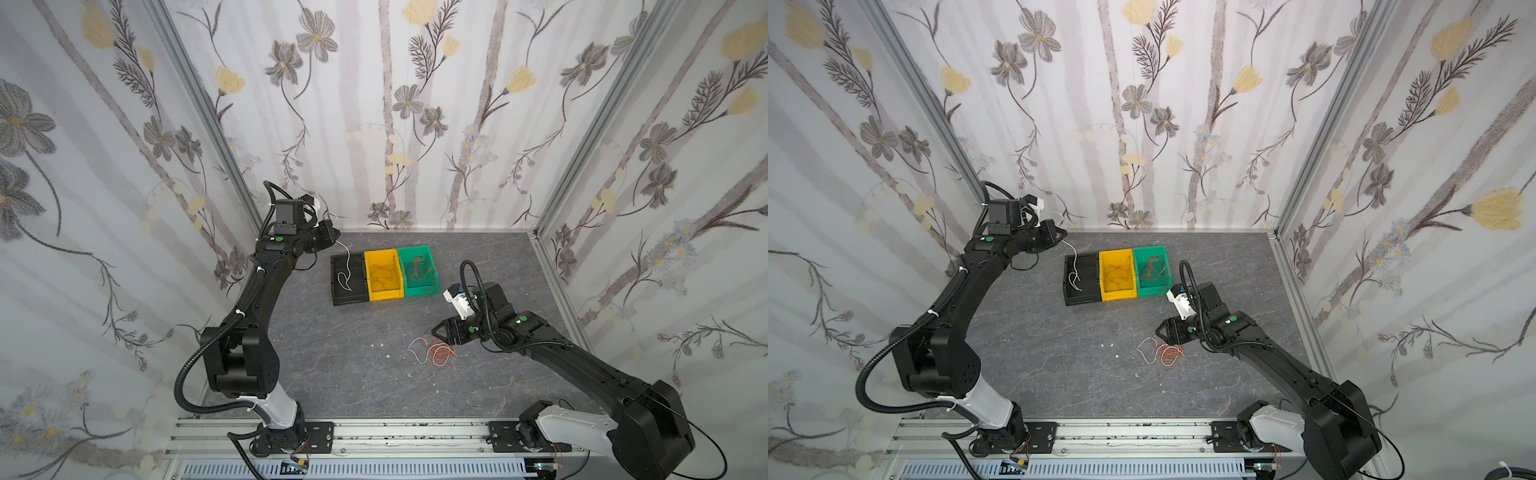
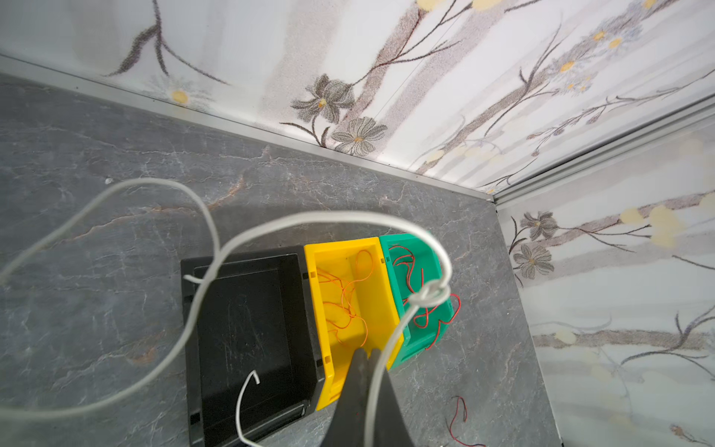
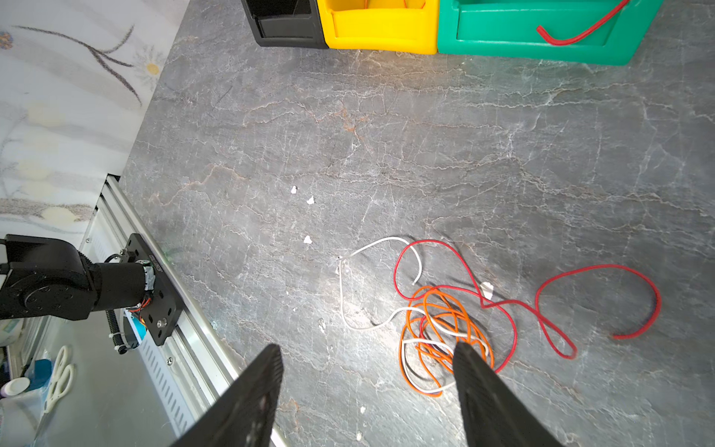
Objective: Untangle the cables
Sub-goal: 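Carry the white wire with the left gripper up over the black bin, then lower the white wire into the black bin with the left gripper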
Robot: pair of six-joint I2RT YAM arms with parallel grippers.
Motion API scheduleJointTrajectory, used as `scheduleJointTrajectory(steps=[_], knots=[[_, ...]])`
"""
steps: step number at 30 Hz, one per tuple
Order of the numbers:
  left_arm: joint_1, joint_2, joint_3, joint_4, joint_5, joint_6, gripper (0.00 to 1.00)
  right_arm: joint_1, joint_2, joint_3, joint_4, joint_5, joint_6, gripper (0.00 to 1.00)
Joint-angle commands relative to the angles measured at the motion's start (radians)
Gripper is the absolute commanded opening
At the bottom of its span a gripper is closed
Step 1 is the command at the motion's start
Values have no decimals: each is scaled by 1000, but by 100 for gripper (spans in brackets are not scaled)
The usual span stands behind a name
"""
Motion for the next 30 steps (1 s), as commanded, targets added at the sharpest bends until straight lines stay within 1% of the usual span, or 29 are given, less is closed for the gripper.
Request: scheduleJointTrajectory(steps=[1, 3, 6, 10, 13, 17, 21, 26, 30], knots=[[-18, 45, 43, -2, -33, 113, 0, -2, -3, -10, 12, 6, 12, 70], [-29, 67, 48, 4, -78, 152, 0, -3, -2, -16, 14, 6, 14, 70], [-50, 90, 19, 68, -151, 206, 0, -6, 0, -24, 21, 5, 15, 70], [-71, 113, -29, 158, -215, 245, 0, -9, 3, -30, 20, 6, 16, 69], [-98, 86, -101, 223, -249, 263, 0, -12, 2, -40, 20, 11, 17, 69], [-148, 16, -251, 325, -311, 299, 0, -16, 0, -55, 28, 13, 21, 69], [-160, -36, -372, 417, -328, 283, 0, -17, 10, -56, 31, 5, 23, 69], [-168, -64, -453, 424, -328, 263, 0, -17, 17, -59, 37, 0, 28, 68], [-168, -60, -484, 402, -302, 237, 0, -18, 18, -67, 42, -1, 35, 67]])
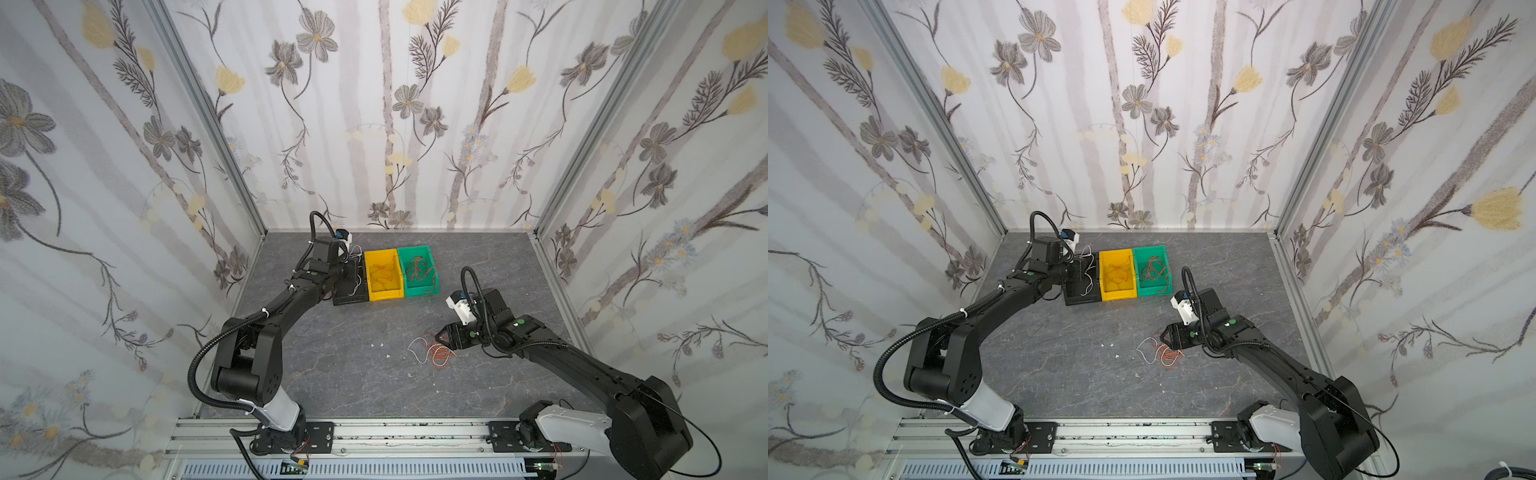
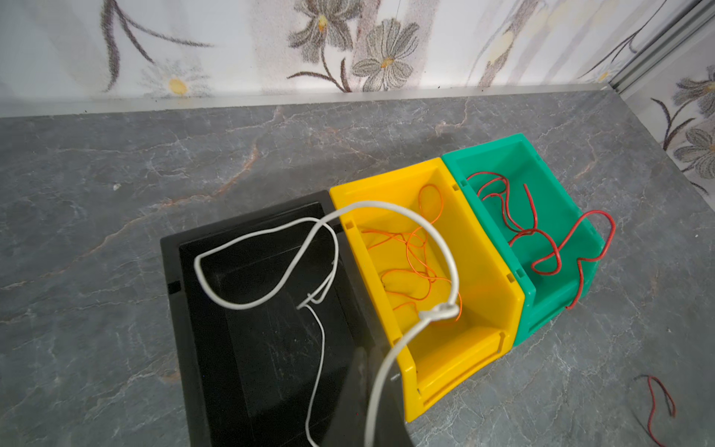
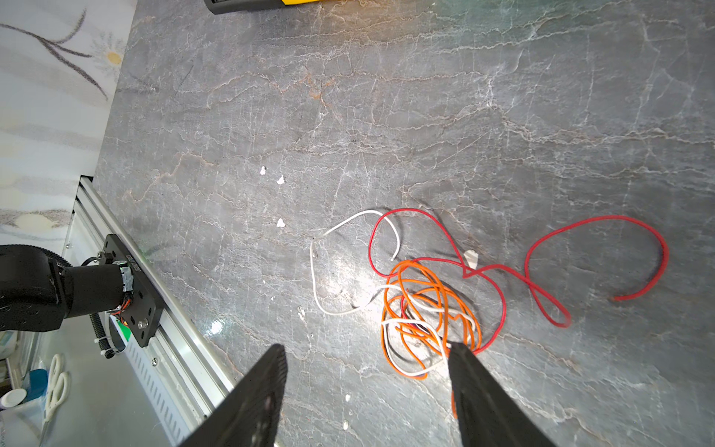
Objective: Untangle the cables
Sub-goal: 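Lower the white wire into the black bin with the left gripper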
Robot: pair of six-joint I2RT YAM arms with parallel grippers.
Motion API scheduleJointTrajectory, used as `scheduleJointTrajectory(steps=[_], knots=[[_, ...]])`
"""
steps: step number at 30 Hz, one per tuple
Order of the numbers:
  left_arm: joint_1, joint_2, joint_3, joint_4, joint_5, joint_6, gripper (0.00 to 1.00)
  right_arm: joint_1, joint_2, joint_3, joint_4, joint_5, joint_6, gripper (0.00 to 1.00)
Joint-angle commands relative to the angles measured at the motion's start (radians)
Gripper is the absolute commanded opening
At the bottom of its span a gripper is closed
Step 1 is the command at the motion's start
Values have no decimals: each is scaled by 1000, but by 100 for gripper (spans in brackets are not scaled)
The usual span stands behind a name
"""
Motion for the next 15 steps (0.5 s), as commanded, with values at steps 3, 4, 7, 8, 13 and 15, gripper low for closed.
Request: scheduleJointTrajectory(steps=[3, 4, 7, 8, 13, 15], knots=[[1, 1, -28, 16, -4, -47, 0, 0, 2, -12, 27, -8, 9, 67], [0, 3, -34, 15, -3, -53, 0, 0, 2, -13, 28, -8, 9, 67], [1, 32, -16, -20, 0, -61, 0, 0, 2, -16, 31, -8, 10, 67], [1, 44, -10, -27, 3, -64, 0, 0, 2, -17, 29, -8, 11, 67], [9, 131, 74, -97, -17, -80, 0, -1, 2, -23, 31, -7, 11, 67], [21, 187, 130, -145, -25, -100, 0, 0, 0, -25, 28, -3, 12, 67]])
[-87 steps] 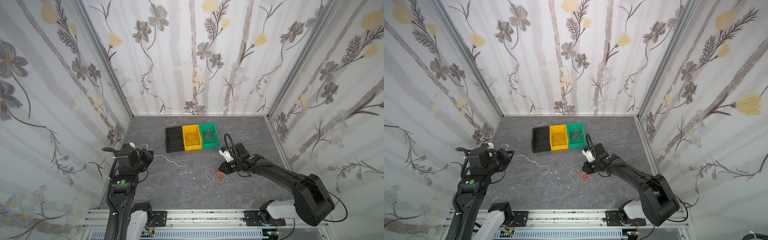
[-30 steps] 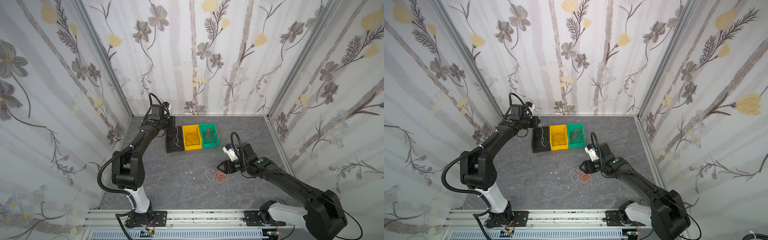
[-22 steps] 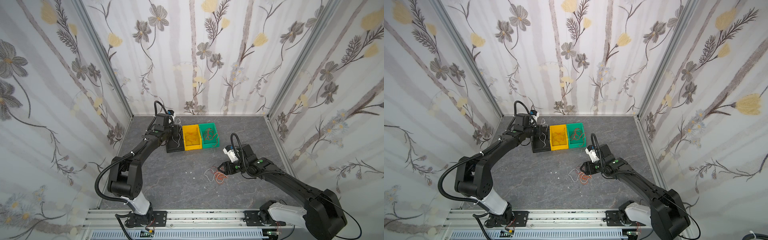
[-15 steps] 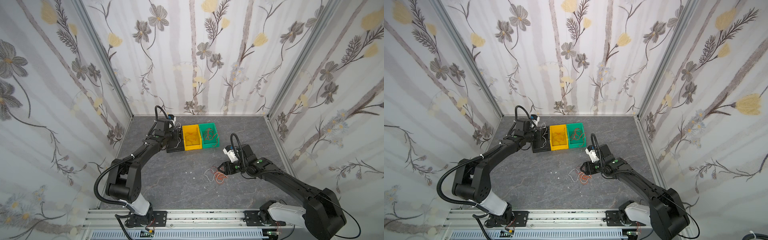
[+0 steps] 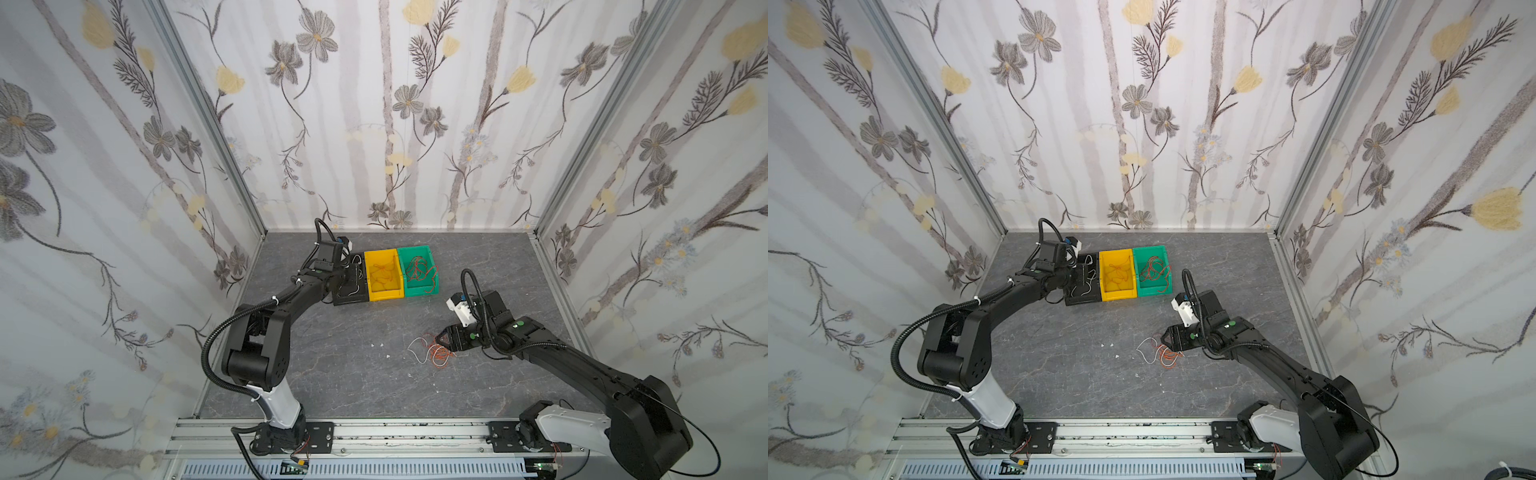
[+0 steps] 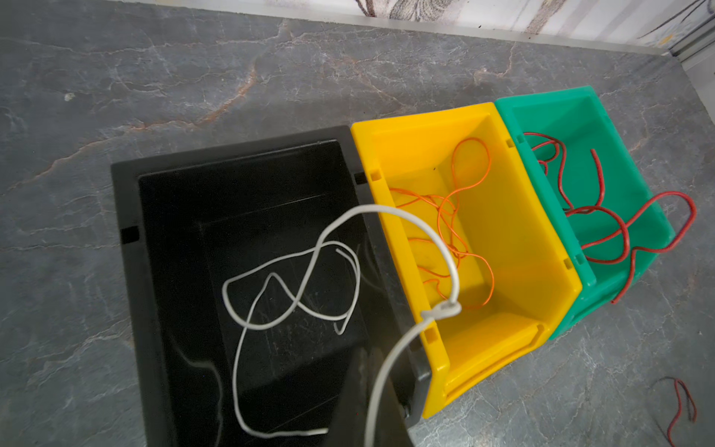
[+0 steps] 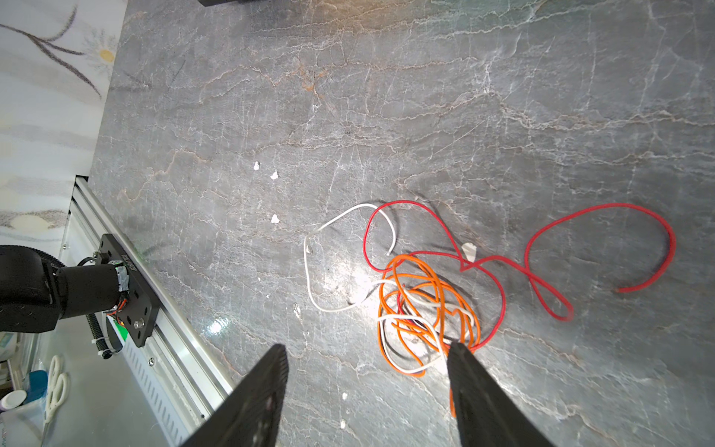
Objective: Untangle the cables
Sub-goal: 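Lower the white wire into the black bin with the left gripper, then open the left gripper and swing it back toward the tangle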
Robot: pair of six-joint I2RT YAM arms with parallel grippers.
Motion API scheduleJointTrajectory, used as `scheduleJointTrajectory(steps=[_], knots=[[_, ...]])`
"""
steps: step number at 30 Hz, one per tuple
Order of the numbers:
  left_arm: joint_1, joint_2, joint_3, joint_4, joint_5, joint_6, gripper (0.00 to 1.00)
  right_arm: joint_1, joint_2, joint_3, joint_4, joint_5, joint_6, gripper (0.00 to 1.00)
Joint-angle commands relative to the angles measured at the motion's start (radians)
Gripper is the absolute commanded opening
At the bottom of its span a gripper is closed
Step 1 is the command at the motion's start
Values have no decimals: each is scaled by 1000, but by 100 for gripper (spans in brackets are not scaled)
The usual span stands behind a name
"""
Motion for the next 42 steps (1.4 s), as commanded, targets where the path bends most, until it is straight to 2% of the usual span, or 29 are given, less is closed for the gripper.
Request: scheduleJointTrajectory(steps=[1, 6, 13, 22, 27, 33, 38, 42], knots=[[15, 67, 72, -87, -28, -39, 0, 1, -3, -4, 19, -2, 3, 67], [25, 185, 181, -192, -61, -74, 0, 0, -17, -16, 18, 13, 6, 67], [23, 201, 197, -267, -59, -111, 0, -2, -10, -14, 22, 14, 9, 67], [22, 165, 283, -393, -122, -119, 42, -3, 5, 2, 23, -2, 14, 67], [18, 109, 323, -441, -154, -112, 52, -4, -23, -2, 15, 6, 22, 67], [-4, -14, 270, -424, -100, -125, 56, -3, -42, 12, -19, 58, 52, 67], [-46, -138, 122, -345, -15, -181, 57, -4, -5, 56, -93, 128, 116, 67], [-94, -229, -21, -245, 53, -247, 58, -3, 27, 57, -97, 122, 159, 65]])
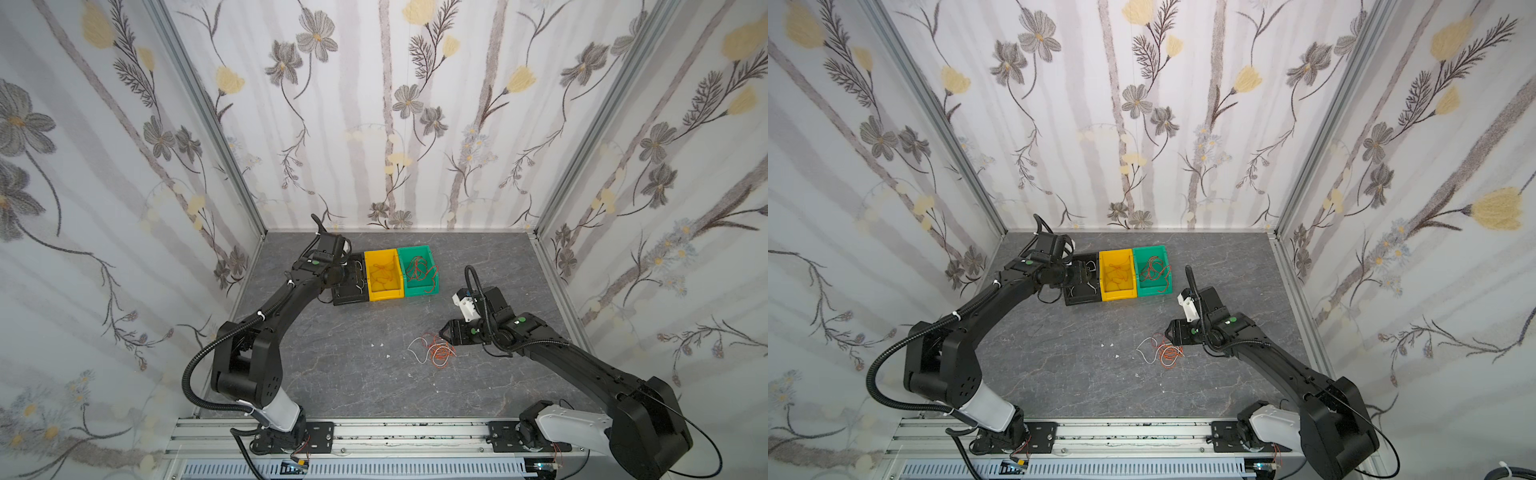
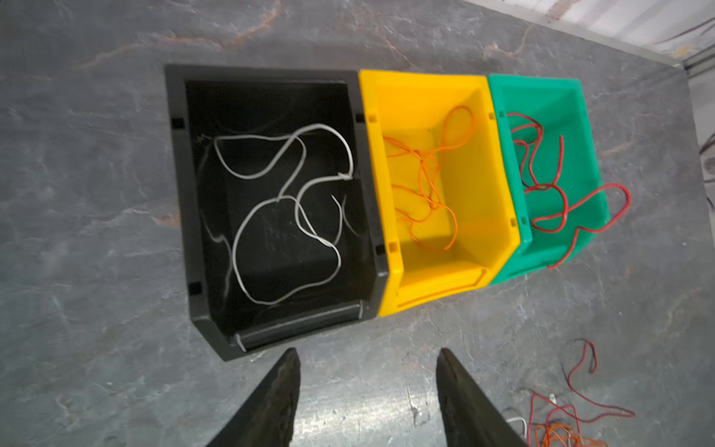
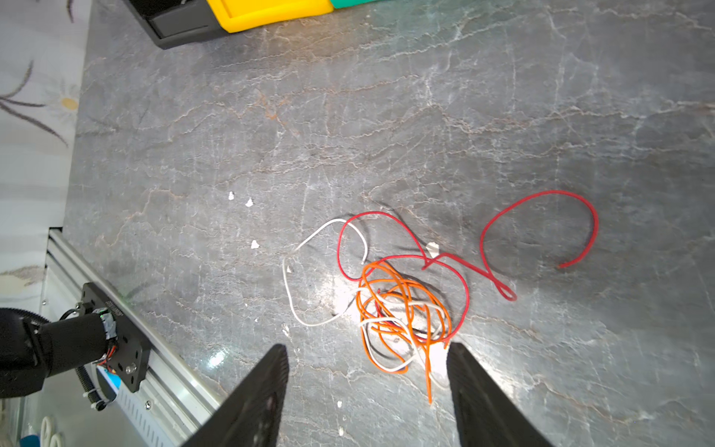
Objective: Untangle the cables
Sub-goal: 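Open the left gripper and swing it back toward the tangle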
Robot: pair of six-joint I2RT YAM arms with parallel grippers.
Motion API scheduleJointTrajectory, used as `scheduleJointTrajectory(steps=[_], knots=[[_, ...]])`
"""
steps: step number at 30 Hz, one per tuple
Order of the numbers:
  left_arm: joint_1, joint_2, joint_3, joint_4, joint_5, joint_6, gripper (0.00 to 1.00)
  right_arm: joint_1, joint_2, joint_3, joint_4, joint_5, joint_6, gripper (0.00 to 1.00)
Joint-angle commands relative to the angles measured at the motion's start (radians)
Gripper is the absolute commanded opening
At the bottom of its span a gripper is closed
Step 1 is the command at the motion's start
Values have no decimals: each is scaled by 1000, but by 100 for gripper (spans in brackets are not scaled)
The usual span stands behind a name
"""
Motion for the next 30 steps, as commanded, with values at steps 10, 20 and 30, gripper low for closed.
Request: scheduleJointTrajectory(steps=[10, 20, 30], knots=[[-222, -154, -368, 362, 168, -277, 61, 17, 103, -14, 18, 36, 99, 62], [-425, -140, -525, 504, 113, -422, 66, 40, 183, -15, 103, 62, 131, 60], [-546, -25, -559, 649, 84, -512, 65, 82, 227, -27, 172, 64, 151, 42]])
